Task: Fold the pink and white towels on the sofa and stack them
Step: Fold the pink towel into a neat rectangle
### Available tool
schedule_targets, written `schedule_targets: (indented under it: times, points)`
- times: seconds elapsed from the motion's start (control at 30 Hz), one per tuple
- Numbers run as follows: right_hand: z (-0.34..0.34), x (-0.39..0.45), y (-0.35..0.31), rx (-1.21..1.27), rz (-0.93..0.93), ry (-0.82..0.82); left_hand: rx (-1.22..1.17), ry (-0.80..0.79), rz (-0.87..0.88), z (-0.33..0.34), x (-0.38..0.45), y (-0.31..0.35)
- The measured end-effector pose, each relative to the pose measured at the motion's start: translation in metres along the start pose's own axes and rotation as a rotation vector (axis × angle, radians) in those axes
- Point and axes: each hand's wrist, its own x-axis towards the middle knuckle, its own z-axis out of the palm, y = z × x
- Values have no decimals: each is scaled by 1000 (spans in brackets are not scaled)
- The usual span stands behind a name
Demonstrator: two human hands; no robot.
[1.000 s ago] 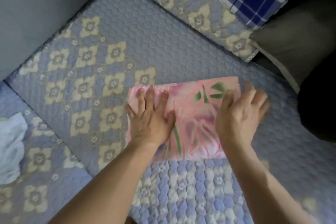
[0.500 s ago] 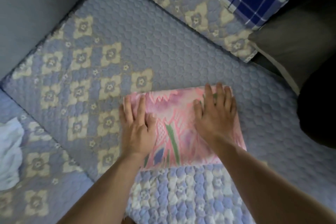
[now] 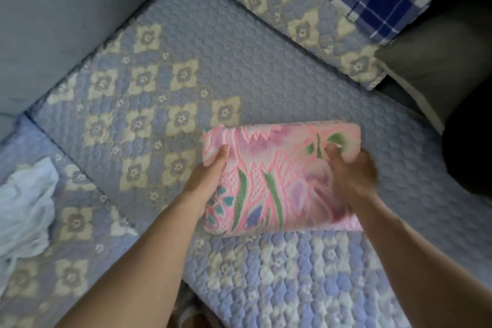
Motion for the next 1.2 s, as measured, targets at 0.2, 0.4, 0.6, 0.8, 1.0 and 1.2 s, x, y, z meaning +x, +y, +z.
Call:
schedule_targets:
  times: [0.2, 0.4, 0.6, 0.8, 1.0, 1.2]
  points:
    - [-25, -40, -7, 422, 254, -457, -262, -293, -42, -28, -12, -31]
    - [31, -178, 18, 675, 497, -749, -185, -260, 3, -147, -64, -110]
    - [89, -296, -77, 893, 445, -788, 84, -66, 126, -306, -65, -68]
    - [113, -323, -192, 1217, 150, -800, 556, 223, 549, -388, -24, 98]
    - [152, -252, -213, 999, 276, -576, 975, 403, 796, -341, 40, 81]
    - [156, -234, -239, 127, -463, 336, 957, 49, 478, -260, 49, -14]
